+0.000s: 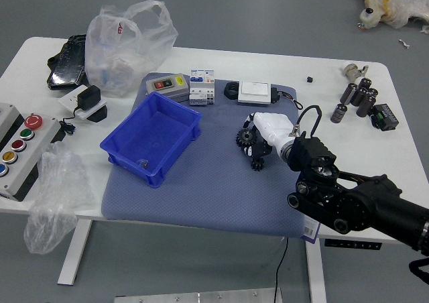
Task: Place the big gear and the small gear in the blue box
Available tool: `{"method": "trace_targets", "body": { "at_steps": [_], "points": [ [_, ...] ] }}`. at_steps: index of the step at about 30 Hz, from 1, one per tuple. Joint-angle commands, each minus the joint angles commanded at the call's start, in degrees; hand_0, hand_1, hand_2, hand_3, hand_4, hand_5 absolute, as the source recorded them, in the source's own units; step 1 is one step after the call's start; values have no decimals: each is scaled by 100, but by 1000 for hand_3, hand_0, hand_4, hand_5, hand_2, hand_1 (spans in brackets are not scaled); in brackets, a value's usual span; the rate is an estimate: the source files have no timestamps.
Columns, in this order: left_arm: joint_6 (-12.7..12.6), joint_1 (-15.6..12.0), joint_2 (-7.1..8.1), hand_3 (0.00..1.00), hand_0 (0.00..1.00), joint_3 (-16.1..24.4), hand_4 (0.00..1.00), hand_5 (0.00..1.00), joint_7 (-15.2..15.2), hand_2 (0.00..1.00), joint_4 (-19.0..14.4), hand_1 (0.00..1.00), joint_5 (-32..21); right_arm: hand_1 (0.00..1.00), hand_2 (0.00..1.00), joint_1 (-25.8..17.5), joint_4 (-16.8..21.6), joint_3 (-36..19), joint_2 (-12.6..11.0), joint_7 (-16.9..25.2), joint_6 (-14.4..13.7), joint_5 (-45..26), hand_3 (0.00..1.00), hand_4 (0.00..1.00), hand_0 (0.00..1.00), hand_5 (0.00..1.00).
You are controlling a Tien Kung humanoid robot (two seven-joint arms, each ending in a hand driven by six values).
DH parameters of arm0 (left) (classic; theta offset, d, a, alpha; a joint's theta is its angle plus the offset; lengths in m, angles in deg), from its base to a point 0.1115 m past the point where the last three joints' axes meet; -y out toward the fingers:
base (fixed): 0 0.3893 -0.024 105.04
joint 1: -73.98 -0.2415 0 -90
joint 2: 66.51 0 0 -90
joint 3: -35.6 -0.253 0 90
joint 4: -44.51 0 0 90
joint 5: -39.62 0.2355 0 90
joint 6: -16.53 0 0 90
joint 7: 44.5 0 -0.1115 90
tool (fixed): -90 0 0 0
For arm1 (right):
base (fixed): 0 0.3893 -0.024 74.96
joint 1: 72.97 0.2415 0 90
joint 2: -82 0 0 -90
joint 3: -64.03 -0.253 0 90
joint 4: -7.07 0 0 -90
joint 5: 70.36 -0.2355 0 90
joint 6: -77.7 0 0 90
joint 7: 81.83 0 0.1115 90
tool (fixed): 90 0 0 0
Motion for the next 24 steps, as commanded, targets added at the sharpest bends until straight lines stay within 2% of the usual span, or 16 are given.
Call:
{"method": "trace_targets", "body": {
  "at_steps": [6,12,17,24],
  "points": [
    [0,4,-11,713,631,-58,751,518,38,535,8,475,-54,301,377,44,134,-64,-56,14,-25,66,510,438,324,16],
    [3,-11,-9,714,630,-60,753,521,23,535,0,475,-58,299,375,382,587,-30,-91,44,-37,176,497,443,325,30],
    [-6,-50,37,714,631,-23,754,523,-19,535,-11,475,-42,298,370,855,779,247,153,195,-102,155,488,439,324,37],
    [-10,-58,77,713,631,20,755,527,-57,535,-25,475,-7,321,391,1346,847,748,590,387,-198,287,488,446,345,29]
  ]
}}
